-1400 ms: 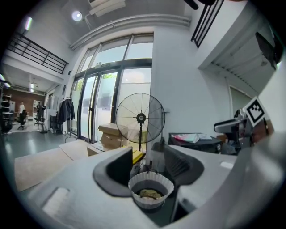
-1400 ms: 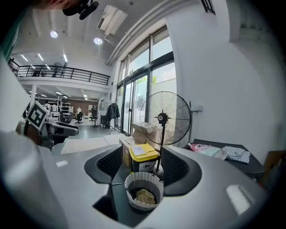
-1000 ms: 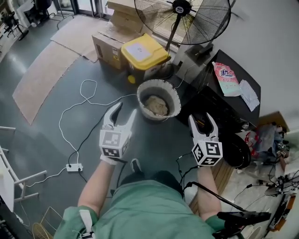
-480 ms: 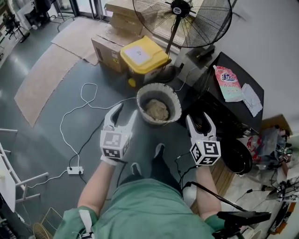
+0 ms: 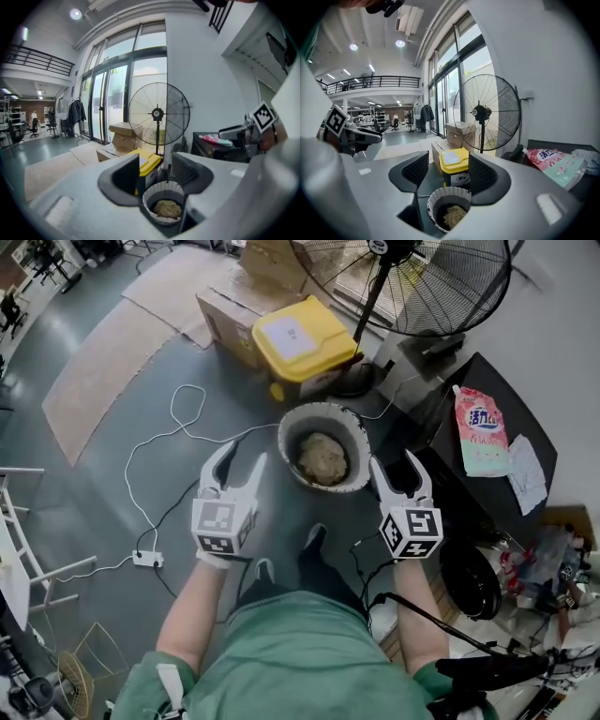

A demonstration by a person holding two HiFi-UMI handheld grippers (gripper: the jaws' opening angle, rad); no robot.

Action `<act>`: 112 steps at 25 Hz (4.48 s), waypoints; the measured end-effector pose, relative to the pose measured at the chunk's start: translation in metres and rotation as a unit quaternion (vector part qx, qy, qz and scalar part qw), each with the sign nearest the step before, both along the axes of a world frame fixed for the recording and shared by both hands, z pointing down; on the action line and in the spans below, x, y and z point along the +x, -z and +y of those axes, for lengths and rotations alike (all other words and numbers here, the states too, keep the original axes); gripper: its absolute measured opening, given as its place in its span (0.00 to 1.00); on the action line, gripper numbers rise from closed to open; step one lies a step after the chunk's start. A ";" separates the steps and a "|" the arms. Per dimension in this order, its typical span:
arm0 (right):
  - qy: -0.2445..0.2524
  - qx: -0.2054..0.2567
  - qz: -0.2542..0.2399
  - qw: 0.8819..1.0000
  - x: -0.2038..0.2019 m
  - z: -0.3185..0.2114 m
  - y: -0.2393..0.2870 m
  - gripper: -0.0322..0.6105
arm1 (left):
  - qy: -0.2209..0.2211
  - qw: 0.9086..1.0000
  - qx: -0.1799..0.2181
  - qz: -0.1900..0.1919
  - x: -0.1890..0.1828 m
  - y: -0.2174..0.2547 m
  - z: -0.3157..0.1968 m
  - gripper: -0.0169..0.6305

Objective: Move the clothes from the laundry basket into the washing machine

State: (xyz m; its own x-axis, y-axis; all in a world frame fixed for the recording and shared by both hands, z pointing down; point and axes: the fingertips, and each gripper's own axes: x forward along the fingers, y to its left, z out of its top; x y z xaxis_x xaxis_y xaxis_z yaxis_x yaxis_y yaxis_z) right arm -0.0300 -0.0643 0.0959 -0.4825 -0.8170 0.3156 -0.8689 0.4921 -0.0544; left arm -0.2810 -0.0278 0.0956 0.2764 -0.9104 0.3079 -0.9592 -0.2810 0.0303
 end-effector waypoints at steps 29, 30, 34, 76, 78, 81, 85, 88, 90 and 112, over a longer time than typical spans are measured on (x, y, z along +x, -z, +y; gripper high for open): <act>0.114 -0.145 0.123 0.975 -0.047 -0.130 -0.227 0.46 | 0.055 0.992 -0.112 0.006 -0.074 -0.186 -0.082 0.36; 0.119 -0.147 0.128 0.974 -0.050 -0.132 -0.233 0.46 | 0.057 0.992 -0.113 0.008 -0.083 -0.191 -0.082 0.36; 0.143 -0.152 0.157 0.965 -0.057 -0.144 -0.256 0.46 | 0.065 0.991 -0.116 0.014 -0.109 -0.210 -0.081 0.36; 0.411 -0.264 0.395 0.778 -0.062 -0.182 -0.758 0.71 | 0.109 0.970 -0.217 0.028 -0.084 -0.529 -0.090 0.36; 0.414 -0.277 0.400 0.770 -0.060 -0.177 -0.782 0.76 | 0.107 0.968 -0.224 0.029 -0.085 -0.544 -0.086 0.36; 0.411 -0.296 0.407 0.760 -0.058 -0.174 -0.816 0.83 | 0.105 0.966 -0.234 0.029 -0.087 -0.564 -0.083 0.36; 0.408 -0.318 0.420 0.745 -0.056 -0.163 -0.853 0.90 | 0.102 0.964 -0.243 0.032 -0.085 -0.579 -0.078 0.36; 0.407 -0.325 0.430 0.737 -0.056 -0.158 -0.876 0.93 | 0.101 0.962 -0.250 0.036 -0.085 -0.592 -0.076 0.36; 0.401 -0.324 0.436 0.737 -0.056 -0.160 -0.889 0.94 | 0.101 0.962 -0.251 0.037 -0.085 -0.600 -0.077 0.36; 0.418 -0.310 0.509 0.686 -0.055 -0.156 -1.020 0.96 | 0.105 0.965 -0.242 0.005 -0.124 -0.641 -0.091 0.35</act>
